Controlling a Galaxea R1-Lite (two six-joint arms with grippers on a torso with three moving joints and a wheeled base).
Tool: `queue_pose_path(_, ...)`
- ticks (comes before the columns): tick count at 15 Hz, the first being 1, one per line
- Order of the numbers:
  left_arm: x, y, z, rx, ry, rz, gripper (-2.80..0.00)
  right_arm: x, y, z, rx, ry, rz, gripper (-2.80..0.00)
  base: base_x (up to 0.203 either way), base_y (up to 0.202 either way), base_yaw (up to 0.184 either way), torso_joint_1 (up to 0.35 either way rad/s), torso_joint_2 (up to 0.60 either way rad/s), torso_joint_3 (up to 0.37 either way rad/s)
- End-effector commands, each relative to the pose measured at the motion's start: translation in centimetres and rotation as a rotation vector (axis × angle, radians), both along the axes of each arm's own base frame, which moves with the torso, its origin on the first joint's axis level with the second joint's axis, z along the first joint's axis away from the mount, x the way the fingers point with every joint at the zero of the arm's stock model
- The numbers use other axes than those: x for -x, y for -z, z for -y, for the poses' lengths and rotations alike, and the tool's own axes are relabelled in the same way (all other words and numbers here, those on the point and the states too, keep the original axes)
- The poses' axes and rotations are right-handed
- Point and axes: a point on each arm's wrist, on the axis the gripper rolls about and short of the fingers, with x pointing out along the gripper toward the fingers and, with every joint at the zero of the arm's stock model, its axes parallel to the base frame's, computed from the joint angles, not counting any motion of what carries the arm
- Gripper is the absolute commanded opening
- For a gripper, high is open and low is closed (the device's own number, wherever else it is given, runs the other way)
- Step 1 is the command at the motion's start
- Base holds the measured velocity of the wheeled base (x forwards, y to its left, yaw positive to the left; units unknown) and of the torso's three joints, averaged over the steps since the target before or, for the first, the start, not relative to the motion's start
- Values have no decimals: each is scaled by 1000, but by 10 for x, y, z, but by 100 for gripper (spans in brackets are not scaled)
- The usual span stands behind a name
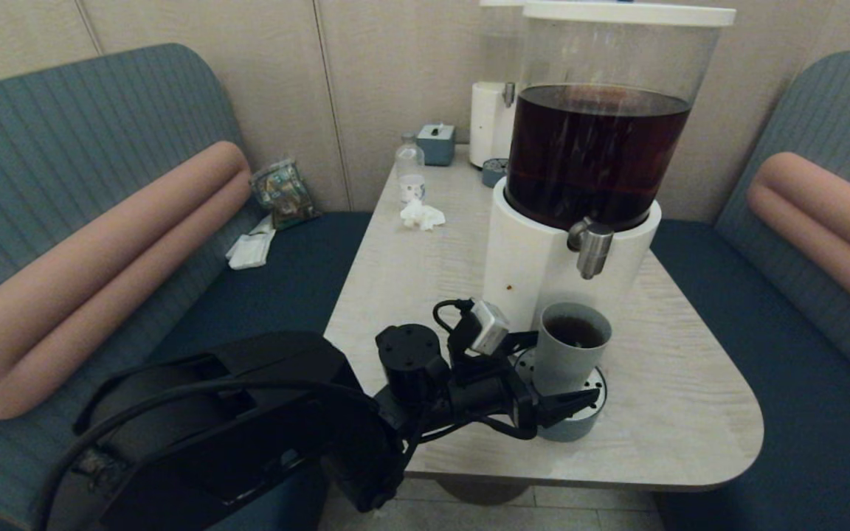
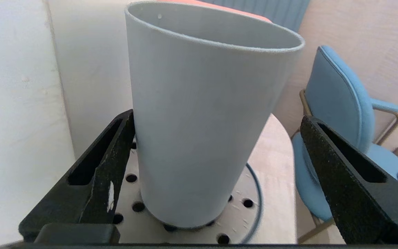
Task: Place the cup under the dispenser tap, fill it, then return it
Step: Place it under the water dispenser
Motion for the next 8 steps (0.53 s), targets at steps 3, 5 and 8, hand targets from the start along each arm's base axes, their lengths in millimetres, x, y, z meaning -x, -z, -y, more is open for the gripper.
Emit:
queue_pose_path(3, 13, -10, -11, -10, 6, -11, 0, 0, 0, 0, 0, -1, 0, -280, 0, 0, 0, 0, 0, 0)
queue_pose_path(5, 18, -13, -15, -18, 4, -16, 0, 0, 0, 0, 0, -1, 0, -280, 0, 0, 0, 0, 0, 0)
queue_pose_path(8, 24, -13, -19, -32, 5, -29, 0, 0, 0, 0, 0, -1, 0, -280, 0, 0, 0, 0, 0, 0)
